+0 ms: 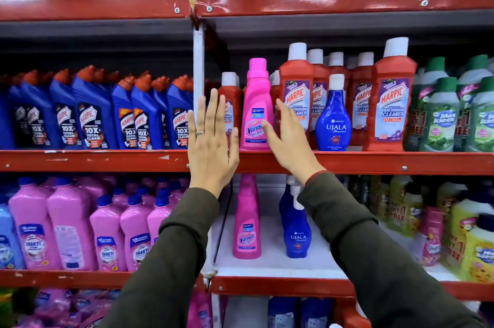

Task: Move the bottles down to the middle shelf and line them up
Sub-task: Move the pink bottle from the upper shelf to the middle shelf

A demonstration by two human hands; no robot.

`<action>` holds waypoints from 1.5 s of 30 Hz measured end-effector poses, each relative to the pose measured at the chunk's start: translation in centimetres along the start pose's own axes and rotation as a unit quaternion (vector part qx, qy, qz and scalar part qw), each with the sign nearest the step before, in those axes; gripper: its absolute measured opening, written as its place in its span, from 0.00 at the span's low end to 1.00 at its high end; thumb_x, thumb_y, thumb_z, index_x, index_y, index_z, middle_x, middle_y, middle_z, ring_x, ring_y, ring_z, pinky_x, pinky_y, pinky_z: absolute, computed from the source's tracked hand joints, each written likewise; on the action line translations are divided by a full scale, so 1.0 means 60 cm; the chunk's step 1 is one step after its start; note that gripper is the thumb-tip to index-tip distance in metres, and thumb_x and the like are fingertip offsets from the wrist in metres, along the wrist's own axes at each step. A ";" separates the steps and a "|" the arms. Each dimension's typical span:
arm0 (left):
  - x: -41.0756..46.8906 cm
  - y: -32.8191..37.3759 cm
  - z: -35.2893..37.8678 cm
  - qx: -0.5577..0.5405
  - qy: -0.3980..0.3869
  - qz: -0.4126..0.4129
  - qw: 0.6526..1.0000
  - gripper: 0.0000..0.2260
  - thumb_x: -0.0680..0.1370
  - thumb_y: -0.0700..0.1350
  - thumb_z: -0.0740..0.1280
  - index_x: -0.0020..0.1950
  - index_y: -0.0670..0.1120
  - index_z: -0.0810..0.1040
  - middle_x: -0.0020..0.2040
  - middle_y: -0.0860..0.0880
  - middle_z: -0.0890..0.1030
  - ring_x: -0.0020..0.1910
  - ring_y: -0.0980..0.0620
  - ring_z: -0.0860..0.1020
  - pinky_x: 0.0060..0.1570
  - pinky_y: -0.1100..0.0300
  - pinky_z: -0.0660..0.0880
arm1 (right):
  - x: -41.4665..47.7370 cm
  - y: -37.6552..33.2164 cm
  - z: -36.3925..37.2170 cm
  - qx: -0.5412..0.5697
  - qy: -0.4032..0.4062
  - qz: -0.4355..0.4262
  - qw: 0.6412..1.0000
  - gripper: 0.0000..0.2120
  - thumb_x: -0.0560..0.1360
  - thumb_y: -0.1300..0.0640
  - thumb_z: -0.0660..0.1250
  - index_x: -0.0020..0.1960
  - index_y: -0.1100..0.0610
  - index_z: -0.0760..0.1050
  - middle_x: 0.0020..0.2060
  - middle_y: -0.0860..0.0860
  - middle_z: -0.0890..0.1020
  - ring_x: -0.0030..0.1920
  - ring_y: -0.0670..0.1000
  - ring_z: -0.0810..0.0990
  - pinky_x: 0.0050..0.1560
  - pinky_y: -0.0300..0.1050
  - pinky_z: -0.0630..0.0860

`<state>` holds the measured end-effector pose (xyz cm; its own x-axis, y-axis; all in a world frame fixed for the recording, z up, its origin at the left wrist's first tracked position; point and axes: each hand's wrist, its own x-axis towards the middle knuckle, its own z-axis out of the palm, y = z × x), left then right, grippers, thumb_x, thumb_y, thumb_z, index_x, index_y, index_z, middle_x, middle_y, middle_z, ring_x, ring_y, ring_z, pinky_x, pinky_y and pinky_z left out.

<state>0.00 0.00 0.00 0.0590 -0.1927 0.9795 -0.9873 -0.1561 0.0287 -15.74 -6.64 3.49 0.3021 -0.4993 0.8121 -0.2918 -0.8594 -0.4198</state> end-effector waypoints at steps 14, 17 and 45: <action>-0.068 -0.079 0.053 0.008 -0.067 -0.022 0.997 0.27 0.86 0.49 0.49 0.84 0.41 0.54 0.85 0.44 0.54 0.85 0.46 0.50 0.82 0.41 0.54 | 0.030 -0.004 0.019 0.121 -0.041 0.131 0.983 0.24 0.82 0.59 0.65 0.75 0.61 0.64 0.70 0.58 0.76 0.68 0.55 0.76 0.68 0.50 0.75; -0.074 -0.094 0.058 0.018 -0.067 -0.006 0.998 0.27 0.86 0.49 0.48 0.84 0.40 0.53 0.85 0.42 0.54 0.84 0.45 0.51 0.81 0.43 0.55 | 0.028 -0.006 0.019 0.143 -0.027 0.132 0.981 0.25 0.81 0.59 0.66 0.75 0.61 0.63 0.70 0.58 0.75 0.68 0.55 0.76 0.69 0.56 0.74; -0.102 -0.106 0.044 0.010 -0.035 -0.008 0.999 0.27 0.86 0.50 0.45 0.84 0.39 0.54 0.85 0.42 0.54 0.84 0.45 0.51 0.83 0.54 0.40 | -0.071 -0.009 0.014 0.291 -0.010 0.115 0.950 0.22 0.79 0.58 0.69 0.72 0.58 0.70 0.62 0.52 0.80 0.60 0.48 0.81 0.60 0.44 0.79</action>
<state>6.32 -0.36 -6.69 0.0851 -0.2563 0.9628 -0.9829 -0.1797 0.0390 -16.10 -4.13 -0.06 0.3106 -0.6774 0.6668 0.1970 -0.6404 -0.7423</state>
